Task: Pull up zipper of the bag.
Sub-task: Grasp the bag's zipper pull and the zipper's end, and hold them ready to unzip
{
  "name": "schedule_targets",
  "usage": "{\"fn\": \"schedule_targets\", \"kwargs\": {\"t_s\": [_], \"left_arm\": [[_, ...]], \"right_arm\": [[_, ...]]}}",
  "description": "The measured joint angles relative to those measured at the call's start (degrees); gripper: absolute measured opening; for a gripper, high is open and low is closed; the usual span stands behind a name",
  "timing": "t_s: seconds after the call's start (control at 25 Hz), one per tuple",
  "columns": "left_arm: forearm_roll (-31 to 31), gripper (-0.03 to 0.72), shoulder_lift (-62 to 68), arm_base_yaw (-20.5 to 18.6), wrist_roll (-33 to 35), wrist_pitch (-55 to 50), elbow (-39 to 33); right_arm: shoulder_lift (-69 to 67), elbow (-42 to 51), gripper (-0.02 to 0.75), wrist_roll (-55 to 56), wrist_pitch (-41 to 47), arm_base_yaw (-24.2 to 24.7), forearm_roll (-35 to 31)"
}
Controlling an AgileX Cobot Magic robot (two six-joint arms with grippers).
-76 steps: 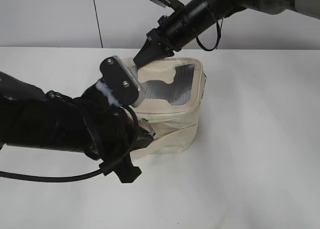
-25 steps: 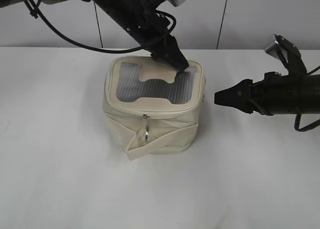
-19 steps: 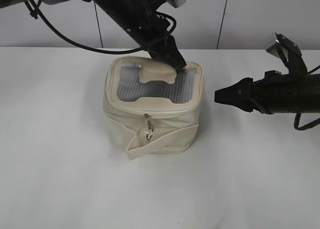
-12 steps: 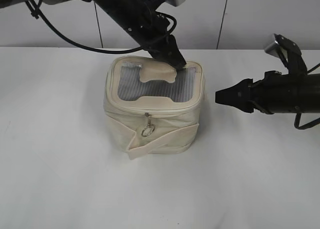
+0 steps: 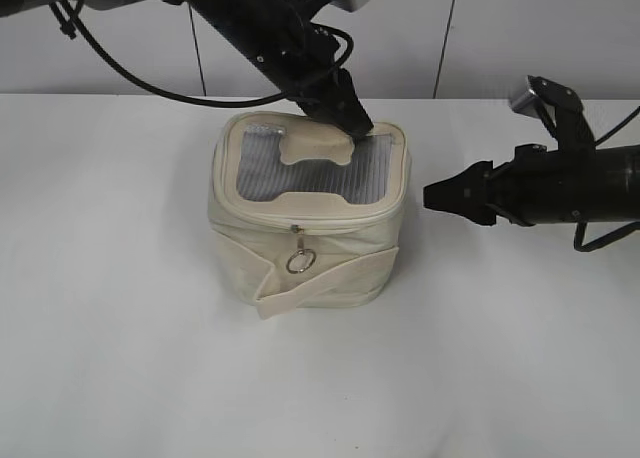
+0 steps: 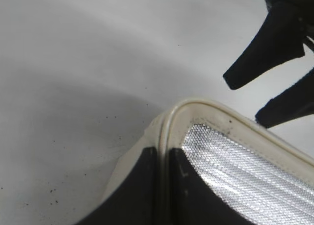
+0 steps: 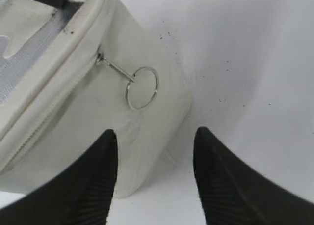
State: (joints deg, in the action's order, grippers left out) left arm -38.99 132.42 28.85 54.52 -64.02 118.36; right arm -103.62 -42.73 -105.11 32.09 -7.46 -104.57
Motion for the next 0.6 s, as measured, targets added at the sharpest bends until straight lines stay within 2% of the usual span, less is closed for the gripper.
{"fn": "schedule_targets", "kwargs": {"t_s": [0.28, 0.6], "left_arm": [[0.0, 0.043, 0.0, 0.0, -0.1, 0.0, 0.0], [0.0, 0.043, 0.0, 0.0, -0.1, 0.1, 0.0]], "right_arm": [[-4.0, -2.4, 0.400, -1.5, 1.4, -4.4, 0.0], [-4.8, -5.9, 0.400, -1.6, -1.7, -5.0, 0.1]]}}
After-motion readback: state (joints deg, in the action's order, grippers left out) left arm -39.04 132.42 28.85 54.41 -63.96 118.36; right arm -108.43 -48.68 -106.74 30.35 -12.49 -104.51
